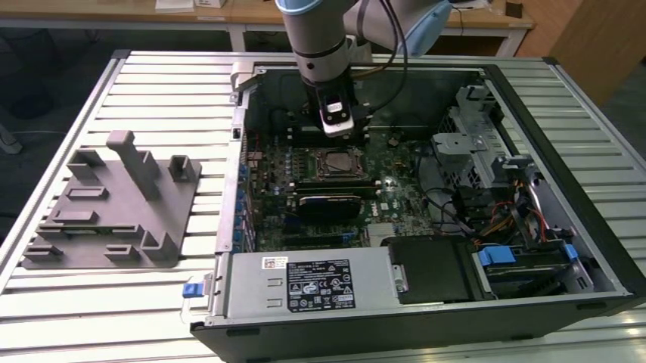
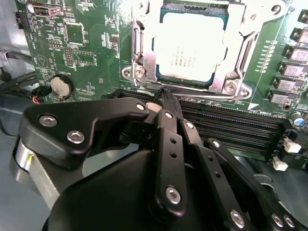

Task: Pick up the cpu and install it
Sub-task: 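Install the first cpu locking lever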

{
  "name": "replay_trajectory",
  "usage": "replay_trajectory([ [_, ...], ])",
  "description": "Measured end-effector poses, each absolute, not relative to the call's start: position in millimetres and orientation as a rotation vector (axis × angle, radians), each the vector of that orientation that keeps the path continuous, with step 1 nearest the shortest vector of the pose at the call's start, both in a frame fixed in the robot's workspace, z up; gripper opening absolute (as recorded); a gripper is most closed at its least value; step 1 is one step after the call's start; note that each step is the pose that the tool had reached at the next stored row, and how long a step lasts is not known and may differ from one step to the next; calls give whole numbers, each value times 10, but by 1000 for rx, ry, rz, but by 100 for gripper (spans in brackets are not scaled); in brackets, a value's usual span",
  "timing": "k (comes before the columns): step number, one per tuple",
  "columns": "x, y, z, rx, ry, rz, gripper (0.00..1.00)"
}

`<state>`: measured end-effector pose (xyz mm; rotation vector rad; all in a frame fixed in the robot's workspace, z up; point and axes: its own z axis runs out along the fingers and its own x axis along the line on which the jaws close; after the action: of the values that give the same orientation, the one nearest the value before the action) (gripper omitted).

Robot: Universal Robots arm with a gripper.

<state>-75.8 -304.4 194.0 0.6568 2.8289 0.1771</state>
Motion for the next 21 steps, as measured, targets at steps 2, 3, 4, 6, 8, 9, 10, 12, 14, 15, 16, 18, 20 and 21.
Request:
replay_trajectory([
  [2, -758, -3050, 1939, 657, 2828, 177, 11],
  [3, -758, -3051, 1938, 657, 2828, 177, 11],
  [4, -758, -3053, 1936, 656, 2827, 177, 11],
  [6, -758, -3055, 1932, 656, 2826, 177, 11],
  [8, -758, -3057, 1926, 655, 2824, 177, 11],
  [9, -758, -3057, 1922, 655, 2824, 178, 11],
  [10, -758, -3058, 1919, 655, 2823, 178, 11],
  [12, -757, -3059, 1911, 655, 2821, 179, 11],
  [14, -758, -3060, 1906, 654, 2821, 179, 11],
  [15, -758, -3060, 1906, 654, 2821, 179, 11],
  [16, -758, -3062, 1906, 655, 2821, 181, 11],
  [18, -758, -3065, 1905, 656, 2821, 188, 11],
  [20, -758, -3069, 1905, 657, 2822, 197, 11],
  [21, -758, -3071, 1905, 657, 2822, 199, 11],
])
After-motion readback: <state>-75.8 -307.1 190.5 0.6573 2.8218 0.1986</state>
